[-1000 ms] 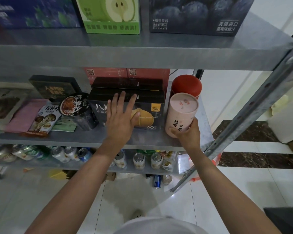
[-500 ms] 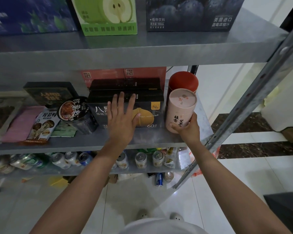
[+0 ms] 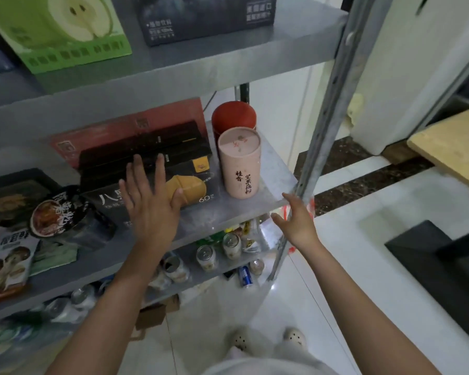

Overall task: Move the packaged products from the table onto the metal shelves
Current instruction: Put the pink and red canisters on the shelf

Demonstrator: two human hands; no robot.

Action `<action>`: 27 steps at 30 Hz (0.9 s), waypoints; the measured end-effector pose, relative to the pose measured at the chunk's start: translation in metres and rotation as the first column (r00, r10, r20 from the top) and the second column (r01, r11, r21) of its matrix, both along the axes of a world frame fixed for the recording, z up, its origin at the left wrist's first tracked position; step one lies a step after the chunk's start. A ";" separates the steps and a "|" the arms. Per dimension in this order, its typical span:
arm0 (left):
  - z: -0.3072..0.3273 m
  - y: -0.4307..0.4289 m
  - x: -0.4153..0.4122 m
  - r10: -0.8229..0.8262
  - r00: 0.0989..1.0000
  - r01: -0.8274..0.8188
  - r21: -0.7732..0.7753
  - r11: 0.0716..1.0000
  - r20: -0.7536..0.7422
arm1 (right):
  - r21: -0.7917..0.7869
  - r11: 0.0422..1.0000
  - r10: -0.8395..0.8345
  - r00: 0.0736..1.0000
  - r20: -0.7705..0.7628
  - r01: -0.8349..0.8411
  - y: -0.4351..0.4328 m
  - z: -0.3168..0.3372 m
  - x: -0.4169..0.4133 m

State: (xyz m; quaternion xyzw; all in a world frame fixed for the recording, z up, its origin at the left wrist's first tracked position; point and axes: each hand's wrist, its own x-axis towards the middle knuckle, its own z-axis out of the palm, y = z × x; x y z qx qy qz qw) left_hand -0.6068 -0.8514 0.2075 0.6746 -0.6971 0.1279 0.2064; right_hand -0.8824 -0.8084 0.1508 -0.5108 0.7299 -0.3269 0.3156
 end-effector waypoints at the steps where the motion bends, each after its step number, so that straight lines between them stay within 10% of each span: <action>1: -0.001 0.003 -0.005 -0.023 1.000 0.023 -0.021 1.000 -0.010 | 0.033 0.999 0.002 0.999 -0.040 -0.001 0.011 0.000 -0.008; 4: -0.004 0.019 -0.037 -0.190 0.982 0.189 -0.072 0.979 -0.007 | 0.188 0.982 0.010 0.983 -0.181 0.025 0.040 -0.001 -0.034; 7: -0.013 0.050 -0.097 -0.406 0.914 0.395 0.222 0.891 0.005 | 0.356 0.928 -0.001 0.954 -0.300 0.113 0.072 -0.008 -0.058; 12: -0.059 0.094 -0.196 -0.754 0.657 0.445 0.795 0.412 0.023 | 0.521 0.797 -0.077 0.907 -0.414 0.305 0.140 -0.028 -0.087; 27: -0.094 0.169 -0.232 -0.967 -0.249 0.465 0.882 -0.077 0.047 | 0.554 0.182 -0.796 0.452 -0.403 0.813 0.323 -0.049 0.051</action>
